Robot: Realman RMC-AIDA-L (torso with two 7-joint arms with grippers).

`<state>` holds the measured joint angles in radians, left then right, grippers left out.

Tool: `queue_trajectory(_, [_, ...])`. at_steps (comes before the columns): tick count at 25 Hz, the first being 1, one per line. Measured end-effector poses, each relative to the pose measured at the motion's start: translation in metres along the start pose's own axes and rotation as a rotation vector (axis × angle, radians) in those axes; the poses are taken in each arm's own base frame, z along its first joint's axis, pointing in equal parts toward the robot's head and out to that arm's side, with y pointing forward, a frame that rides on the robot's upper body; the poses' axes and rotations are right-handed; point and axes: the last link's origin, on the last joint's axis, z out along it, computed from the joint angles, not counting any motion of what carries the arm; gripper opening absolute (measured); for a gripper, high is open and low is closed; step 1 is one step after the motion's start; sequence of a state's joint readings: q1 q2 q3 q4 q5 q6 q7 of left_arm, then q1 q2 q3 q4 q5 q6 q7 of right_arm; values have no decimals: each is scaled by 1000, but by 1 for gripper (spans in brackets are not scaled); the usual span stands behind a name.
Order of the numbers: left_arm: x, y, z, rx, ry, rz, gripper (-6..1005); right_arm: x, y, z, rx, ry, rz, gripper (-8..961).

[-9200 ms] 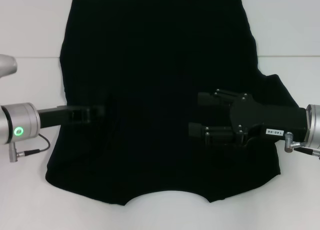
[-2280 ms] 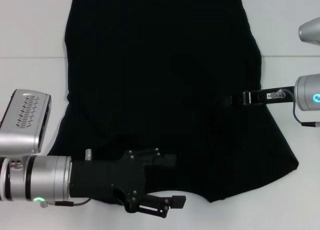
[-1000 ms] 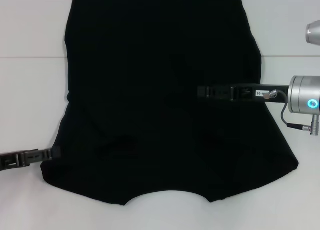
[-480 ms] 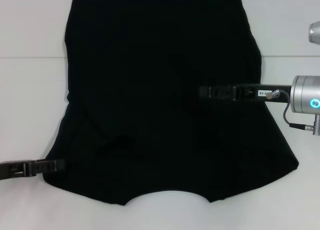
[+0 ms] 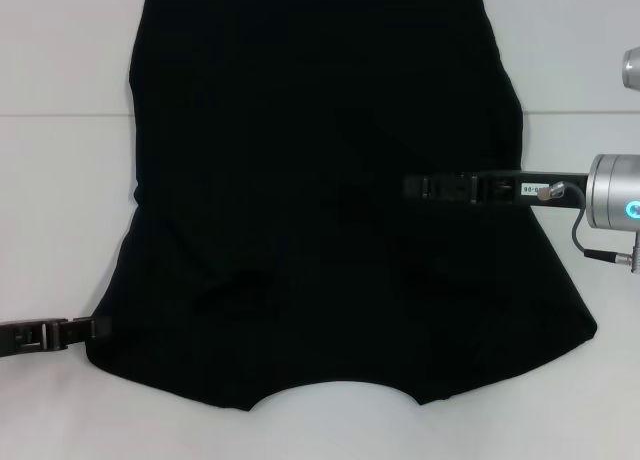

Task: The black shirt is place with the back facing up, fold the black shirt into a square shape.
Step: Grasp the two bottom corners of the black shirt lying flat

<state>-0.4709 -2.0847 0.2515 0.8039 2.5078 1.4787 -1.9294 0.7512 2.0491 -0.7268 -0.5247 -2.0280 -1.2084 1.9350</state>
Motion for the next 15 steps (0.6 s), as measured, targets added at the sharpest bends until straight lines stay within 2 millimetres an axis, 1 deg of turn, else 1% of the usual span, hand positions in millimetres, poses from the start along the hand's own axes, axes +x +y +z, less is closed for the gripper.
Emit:
queue_trajectory(2, [0, 0, 0, 0, 0, 0, 388, 1, 0, -1, 1, 2, 1, 732])
queue_trajectory(7, [0, 0, 0, -1, 3, -1, 160, 2, -3, -4, 9, 4, 2, 732])
queue_trajectory(9, [1, 1, -1, -9, 12, -4, 116, 3, -6, -7, 19, 6, 1, 731])
queue_trajectory(13, [3, 1, -2, -13, 17, -3, 28, 4, -19, -23, 55, 19, 33, 731])
queue_trajectory(15, [4, 2, -1, -17, 20, -2, 28, 6, -26, -34, 72, 38, 59, 731])
